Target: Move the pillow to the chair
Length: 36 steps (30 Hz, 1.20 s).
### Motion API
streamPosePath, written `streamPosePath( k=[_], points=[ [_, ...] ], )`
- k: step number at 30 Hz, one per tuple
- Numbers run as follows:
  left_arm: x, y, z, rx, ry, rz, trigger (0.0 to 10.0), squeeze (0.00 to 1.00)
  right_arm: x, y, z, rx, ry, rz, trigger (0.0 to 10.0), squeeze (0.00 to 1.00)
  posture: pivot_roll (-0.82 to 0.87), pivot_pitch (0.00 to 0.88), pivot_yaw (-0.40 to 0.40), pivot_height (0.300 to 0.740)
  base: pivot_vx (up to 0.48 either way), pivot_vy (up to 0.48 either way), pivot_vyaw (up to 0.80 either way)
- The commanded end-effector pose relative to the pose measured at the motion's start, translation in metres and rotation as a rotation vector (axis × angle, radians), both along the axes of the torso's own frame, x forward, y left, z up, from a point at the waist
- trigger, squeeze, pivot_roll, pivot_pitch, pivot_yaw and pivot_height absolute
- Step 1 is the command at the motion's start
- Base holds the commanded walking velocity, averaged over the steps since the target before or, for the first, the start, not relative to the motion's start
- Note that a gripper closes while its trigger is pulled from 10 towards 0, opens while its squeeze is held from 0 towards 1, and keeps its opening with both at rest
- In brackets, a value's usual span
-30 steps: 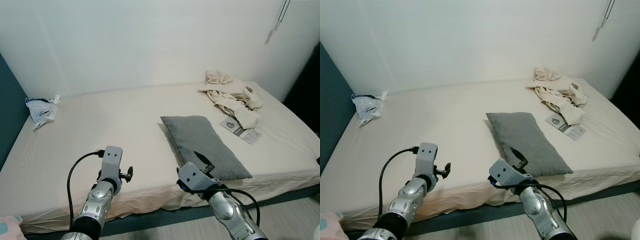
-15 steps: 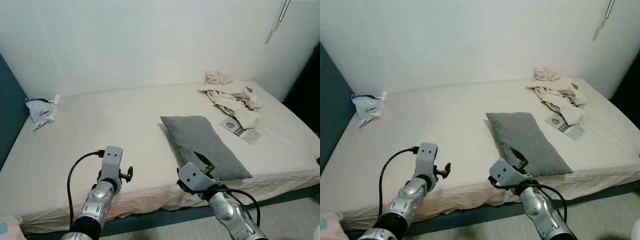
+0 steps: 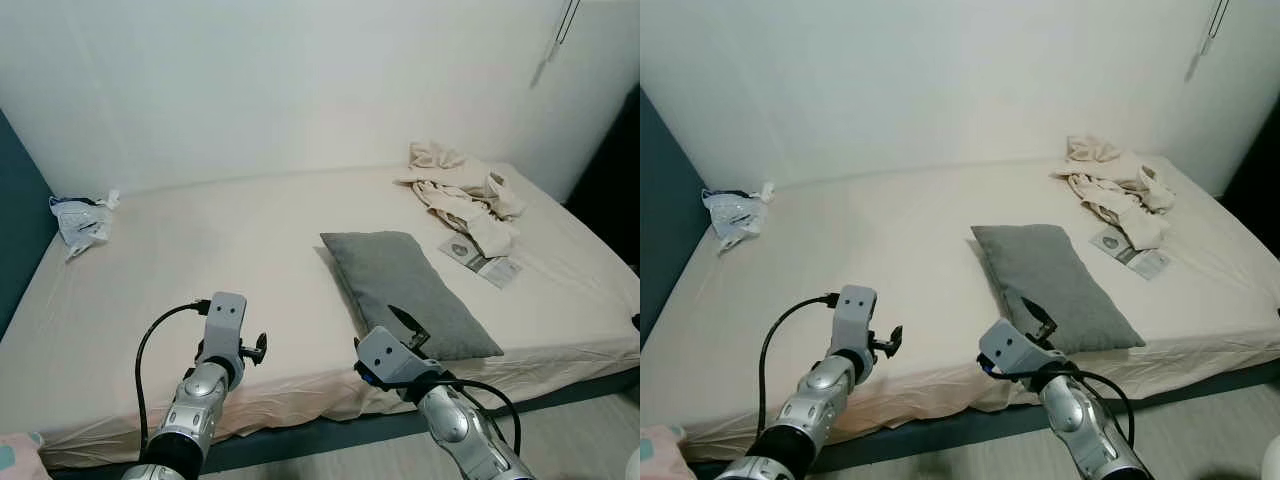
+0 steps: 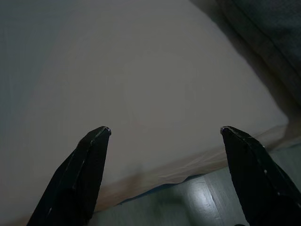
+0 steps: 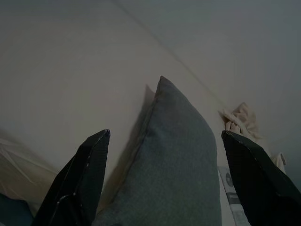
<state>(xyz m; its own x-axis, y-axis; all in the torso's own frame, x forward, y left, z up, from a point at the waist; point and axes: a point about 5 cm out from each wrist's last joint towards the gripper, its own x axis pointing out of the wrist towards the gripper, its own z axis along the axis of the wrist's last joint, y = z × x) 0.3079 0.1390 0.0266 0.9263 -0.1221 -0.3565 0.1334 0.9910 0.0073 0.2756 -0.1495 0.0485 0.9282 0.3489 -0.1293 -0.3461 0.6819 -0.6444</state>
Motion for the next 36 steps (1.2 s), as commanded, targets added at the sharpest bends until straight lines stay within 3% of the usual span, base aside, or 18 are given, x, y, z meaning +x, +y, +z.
streamPosePath(
  k=[1,36],
  points=[
    [-0.0030,-0.0008,-0.0042,-0.004,0.016,0.001,10.0,0.00,-0.0018,0.0007,-0.0012,0.005,0.005,0.003,10.0,0.00,-0.09,0.037,0.010,0.740,0.000,0.000,0.00],
    [-0.0030,-0.0005,-0.0045,-0.005,0.019,0.006,10.0,0.00,0.0007,0.0006,0.0002,0.004,0.006,0.002,10.0,0.00,-0.09,0.056,0.012,0.740,0.000,0.000,0.00]
  ],
)
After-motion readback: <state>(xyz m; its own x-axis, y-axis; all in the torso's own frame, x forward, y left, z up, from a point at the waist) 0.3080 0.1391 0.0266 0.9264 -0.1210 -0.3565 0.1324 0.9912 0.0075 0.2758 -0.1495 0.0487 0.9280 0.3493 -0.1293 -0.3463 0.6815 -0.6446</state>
